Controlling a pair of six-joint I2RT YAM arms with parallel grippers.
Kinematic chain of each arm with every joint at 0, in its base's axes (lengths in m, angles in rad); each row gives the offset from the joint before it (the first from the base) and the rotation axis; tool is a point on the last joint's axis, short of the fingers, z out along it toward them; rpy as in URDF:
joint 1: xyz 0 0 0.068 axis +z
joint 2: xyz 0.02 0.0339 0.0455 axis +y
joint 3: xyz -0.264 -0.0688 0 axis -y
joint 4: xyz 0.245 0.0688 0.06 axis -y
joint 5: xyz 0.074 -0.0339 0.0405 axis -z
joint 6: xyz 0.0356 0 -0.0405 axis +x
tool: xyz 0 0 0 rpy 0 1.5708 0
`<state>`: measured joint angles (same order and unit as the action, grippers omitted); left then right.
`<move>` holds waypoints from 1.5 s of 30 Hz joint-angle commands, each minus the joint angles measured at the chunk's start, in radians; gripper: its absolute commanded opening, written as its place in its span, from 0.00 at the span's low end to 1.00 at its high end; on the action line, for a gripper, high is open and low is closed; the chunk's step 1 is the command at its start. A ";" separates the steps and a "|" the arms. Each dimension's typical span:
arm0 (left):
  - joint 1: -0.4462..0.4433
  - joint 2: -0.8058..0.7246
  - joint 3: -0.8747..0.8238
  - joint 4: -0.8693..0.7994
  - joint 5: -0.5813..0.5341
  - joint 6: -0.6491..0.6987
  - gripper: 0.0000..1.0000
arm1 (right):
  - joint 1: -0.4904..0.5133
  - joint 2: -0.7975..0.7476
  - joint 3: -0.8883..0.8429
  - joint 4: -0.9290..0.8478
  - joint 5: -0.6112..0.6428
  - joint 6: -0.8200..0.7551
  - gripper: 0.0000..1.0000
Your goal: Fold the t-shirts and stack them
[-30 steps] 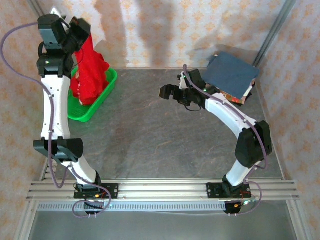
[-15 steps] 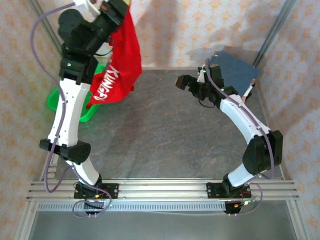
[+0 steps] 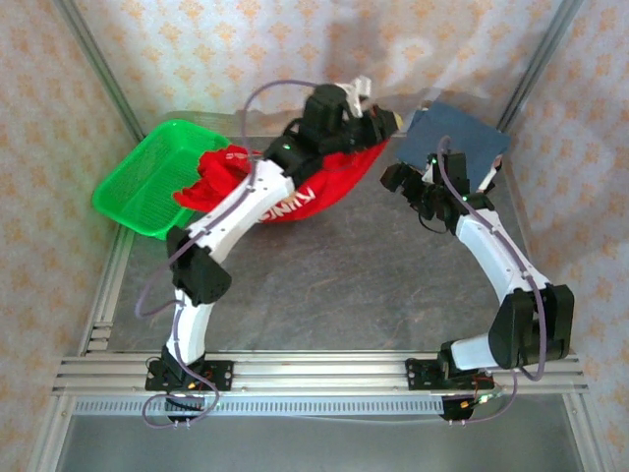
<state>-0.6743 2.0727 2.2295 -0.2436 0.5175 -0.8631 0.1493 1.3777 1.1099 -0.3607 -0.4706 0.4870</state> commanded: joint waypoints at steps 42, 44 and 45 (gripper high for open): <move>0.277 -0.810 -1.179 -0.186 -0.486 -0.088 0.00 | 0.201 0.162 -0.040 -0.157 -0.413 -0.204 0.81; 0.291 -0.828 -1.198 -0.182 -0.485 -0.092 0.00 | 0.265 0.157 -0.023 -0.262 -0.368 -0.302 0.80; 0.297 -0.834 -1.205 -0.180 -0.484 -0.092 0.00 | 0.288 0.151 -0.020 -0.294 -0.347 -0.343 0.80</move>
<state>-0.3965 1.2808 1.0443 -0.4530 0.0845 -0.9318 0.3962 1.5417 1.0565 -0.4034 -0.8619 0.3786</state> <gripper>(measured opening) 0.041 0.801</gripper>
